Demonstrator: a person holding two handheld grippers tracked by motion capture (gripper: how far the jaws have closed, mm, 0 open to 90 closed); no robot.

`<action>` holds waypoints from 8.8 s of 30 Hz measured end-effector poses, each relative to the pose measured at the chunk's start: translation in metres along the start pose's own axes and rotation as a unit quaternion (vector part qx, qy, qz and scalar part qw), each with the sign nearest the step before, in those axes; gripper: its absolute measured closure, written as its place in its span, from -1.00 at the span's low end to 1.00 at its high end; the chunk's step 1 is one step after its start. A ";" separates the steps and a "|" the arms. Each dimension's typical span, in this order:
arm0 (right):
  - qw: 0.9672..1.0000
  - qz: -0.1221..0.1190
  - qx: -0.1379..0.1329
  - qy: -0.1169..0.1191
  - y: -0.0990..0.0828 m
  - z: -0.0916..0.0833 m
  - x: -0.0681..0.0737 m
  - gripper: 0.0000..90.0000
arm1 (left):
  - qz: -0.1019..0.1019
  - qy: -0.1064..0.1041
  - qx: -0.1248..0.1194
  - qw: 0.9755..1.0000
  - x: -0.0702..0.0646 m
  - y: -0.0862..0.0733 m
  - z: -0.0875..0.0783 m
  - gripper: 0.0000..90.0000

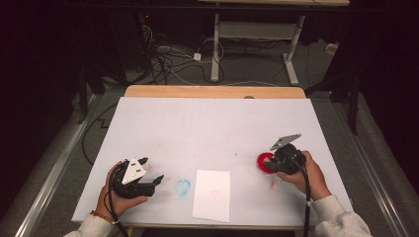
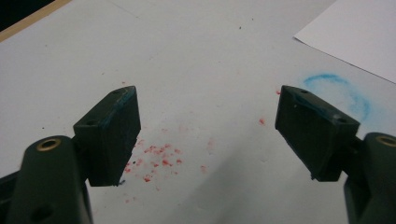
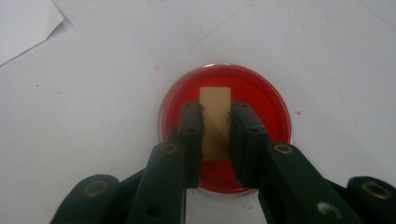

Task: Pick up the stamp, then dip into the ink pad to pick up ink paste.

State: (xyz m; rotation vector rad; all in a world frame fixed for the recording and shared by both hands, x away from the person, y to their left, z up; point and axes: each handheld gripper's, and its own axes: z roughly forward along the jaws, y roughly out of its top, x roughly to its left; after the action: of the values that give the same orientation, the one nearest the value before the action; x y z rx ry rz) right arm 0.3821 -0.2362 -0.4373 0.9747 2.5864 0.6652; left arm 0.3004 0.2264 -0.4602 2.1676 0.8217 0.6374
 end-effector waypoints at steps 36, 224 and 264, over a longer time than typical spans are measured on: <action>0.996 0.000 -0.088 -0.031 0.010 -0.059 0.003 0.69 | 0.001 0.000 0.002 1.000 0.000 0.001 0.001 -0.52; 0.976 -0.183 -0.010 0.118 0.055 0.036 0.155 0.69 | 0.008 -0.002 0.006 1.000 -0.002 -0.002 -0.001 -0.52; 0.976 -0.182 -0.011 0.119 0.054 0.036 0.154 0.69 | 0.000 -0.010 0.006 1.000 0.002 -0.003 0.003 -0.52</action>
State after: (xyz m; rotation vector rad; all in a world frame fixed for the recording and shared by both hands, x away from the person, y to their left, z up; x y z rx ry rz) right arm 0.3148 -0.0845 -0.4575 0.4100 2.8491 0.7440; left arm 0.3031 0.2279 -0.4638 2.1809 0.8178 0.6117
